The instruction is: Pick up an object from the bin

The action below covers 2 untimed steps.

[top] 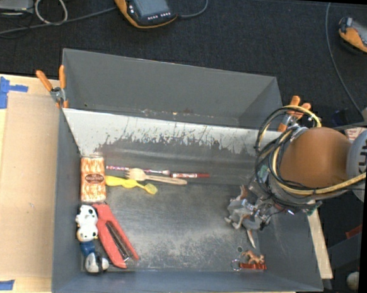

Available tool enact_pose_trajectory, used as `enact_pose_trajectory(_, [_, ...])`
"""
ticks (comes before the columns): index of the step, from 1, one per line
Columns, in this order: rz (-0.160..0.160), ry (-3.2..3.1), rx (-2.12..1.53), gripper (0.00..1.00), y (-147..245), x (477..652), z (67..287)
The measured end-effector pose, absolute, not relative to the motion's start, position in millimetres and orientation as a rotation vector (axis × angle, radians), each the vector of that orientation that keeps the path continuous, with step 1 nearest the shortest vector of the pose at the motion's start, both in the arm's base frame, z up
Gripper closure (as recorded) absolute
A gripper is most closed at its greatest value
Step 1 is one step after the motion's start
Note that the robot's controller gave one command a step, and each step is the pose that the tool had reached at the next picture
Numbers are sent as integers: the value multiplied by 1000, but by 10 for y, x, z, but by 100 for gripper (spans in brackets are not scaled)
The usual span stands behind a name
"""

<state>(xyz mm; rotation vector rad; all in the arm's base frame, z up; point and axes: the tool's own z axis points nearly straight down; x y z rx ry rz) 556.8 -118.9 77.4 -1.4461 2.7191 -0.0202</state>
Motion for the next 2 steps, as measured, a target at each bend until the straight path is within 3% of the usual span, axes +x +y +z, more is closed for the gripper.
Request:
enact_pose_trajectory(1, [-6,2782,-1354,100,-1232,5589,1278])
enact_pose_trajectory(2, [-12,2680,-1536,100,-1175,5600,2000])
